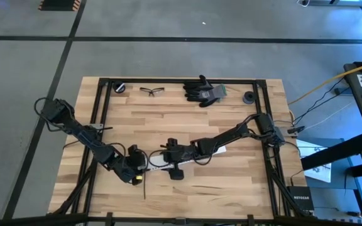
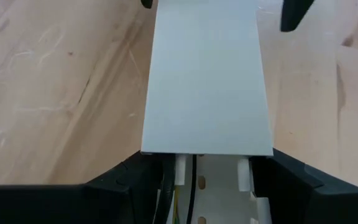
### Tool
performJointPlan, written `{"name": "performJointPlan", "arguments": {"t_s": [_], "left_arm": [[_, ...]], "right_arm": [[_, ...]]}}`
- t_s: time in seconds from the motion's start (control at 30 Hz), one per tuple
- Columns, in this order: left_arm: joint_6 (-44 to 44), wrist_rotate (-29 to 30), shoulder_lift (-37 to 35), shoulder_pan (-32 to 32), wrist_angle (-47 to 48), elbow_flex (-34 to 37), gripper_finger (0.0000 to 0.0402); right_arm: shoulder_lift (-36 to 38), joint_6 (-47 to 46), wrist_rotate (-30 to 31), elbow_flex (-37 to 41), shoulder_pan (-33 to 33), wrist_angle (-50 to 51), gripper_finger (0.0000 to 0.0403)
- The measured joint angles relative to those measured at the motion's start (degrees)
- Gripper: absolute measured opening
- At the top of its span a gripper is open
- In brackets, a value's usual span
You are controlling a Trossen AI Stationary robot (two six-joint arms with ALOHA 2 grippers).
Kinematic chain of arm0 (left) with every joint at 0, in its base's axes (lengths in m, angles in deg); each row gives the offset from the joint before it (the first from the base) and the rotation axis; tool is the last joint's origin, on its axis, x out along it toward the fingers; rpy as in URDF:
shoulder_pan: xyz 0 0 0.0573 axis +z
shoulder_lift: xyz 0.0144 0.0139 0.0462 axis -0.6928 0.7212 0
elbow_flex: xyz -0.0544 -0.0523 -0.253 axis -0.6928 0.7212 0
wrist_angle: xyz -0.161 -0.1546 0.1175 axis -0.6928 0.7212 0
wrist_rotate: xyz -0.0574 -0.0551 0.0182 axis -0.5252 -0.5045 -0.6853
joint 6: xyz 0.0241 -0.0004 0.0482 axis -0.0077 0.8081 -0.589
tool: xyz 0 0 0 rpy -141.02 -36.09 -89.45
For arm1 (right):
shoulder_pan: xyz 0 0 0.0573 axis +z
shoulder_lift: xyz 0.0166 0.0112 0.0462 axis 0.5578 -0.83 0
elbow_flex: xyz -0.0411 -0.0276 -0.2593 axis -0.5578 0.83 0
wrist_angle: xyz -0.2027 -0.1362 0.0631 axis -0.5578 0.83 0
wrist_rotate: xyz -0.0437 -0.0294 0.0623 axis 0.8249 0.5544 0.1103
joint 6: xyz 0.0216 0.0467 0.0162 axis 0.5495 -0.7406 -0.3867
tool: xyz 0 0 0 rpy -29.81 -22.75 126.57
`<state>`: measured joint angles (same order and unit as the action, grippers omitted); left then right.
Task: Ziptie cables
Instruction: Close the white cable duct
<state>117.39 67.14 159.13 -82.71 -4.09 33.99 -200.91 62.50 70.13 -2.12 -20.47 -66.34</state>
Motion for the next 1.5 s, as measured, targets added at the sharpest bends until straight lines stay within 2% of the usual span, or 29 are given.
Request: {"name": "performJointPlan", "arguments": {"t_s": [0.43,0.53,0.7,0.8,0.93,1.17,1.5], "left_arm": [[-1.6,-1.1,0.0,0.5,-1.5,0.0,0.0198],[-1.6,-3.5,0.0,2.0,-1.7,0.0,0.0216],[-2.7,-10.2,0.0,4.9,-0.5,0.0,0.0270],[-3.6,-11.3,-0.2,5.5,-0.3,0.0,0.0288],[-4.5,-11.6,-3.0,4.5,2.1,0.0,0.0293],[-2.1,-7.0,-8.7,0.5,8.7,-0.4,0.0294],[3.6,2.3,-6.1,-5.0,5.1,2.9,0.0290]], "right_arm": [[0.1,0.3,-0.7,-0.8,0.0,2.5,0.0349],[0.1,0.3,-0.7,-0.8,0.0,3.4,0.0349],[0.1,0.4,-0.7,-0.8,0.0,3.9,0.0349],[0.1,0.4,-0.7,-0.8,0.0,3.9,0.0349],[0.1,0.4,-0.7,-0.8,0.0,4.1,0.0349],[0.1,0.6,-0.7,-0.8,0.0,5.1,0.0349],[0.1,1.2,-1.1,-0.8,0.0,5.5,0.0349]]}}
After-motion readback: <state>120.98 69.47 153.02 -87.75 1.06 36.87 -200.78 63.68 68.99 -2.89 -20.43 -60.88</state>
